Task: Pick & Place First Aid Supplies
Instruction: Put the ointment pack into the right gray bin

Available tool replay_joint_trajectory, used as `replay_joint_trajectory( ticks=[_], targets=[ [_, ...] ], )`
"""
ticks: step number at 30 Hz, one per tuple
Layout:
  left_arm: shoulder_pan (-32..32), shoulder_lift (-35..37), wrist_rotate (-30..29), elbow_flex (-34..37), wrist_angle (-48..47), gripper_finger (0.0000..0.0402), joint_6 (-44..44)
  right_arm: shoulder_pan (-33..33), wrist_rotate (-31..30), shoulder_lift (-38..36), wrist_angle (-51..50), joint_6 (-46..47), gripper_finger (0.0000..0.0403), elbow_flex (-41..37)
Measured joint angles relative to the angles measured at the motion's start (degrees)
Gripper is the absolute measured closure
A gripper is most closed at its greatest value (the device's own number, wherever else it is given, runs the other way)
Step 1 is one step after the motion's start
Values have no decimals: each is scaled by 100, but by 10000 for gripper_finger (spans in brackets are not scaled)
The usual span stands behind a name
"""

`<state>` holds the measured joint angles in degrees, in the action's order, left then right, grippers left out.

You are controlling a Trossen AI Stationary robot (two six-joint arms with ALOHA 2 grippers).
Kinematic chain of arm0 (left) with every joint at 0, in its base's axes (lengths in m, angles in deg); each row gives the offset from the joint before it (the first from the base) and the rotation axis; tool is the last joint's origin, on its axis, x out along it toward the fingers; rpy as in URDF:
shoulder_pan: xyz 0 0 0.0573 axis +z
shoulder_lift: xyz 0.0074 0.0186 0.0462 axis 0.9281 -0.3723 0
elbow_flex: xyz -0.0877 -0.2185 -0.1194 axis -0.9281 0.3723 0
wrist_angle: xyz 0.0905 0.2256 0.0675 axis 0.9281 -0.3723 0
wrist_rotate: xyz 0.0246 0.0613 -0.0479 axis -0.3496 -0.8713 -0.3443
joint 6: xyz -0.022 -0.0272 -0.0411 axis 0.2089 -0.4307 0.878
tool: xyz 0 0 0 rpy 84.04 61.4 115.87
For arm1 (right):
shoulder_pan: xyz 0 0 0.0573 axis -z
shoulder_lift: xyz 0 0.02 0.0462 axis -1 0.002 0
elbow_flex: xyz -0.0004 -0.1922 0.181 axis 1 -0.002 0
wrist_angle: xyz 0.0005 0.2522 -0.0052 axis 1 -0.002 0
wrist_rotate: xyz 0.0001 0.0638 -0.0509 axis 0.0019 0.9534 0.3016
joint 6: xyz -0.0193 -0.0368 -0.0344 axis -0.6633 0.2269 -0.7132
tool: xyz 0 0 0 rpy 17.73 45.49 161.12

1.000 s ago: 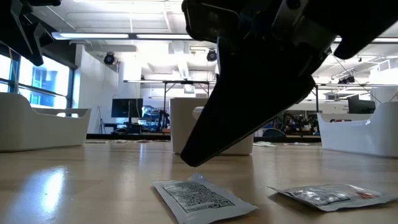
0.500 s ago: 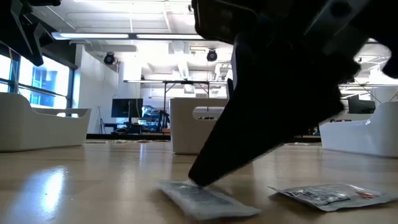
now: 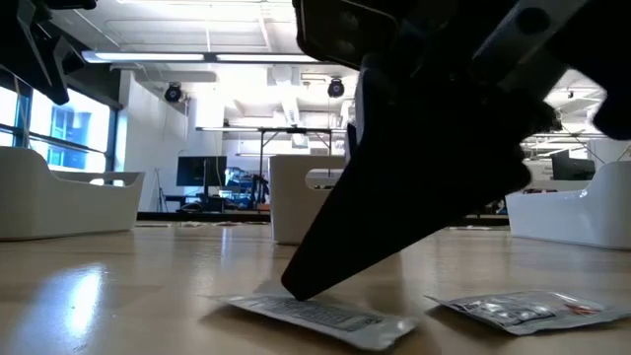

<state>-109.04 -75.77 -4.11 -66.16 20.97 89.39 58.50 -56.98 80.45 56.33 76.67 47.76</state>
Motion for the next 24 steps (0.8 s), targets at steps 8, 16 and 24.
replay_joint_trajectory(
  ticks=[8,16,24],
  targets=[
    [2,-1,2,0,2,273,-1,124,172,0,6,-361,320,0],
    [2,-1,2,0,0,273,-1,150,180,17,-57,-778,320,262],
    [2,-1,2,0,3,273,-1,178,213,13,89,-929,320,276]
  ],
)
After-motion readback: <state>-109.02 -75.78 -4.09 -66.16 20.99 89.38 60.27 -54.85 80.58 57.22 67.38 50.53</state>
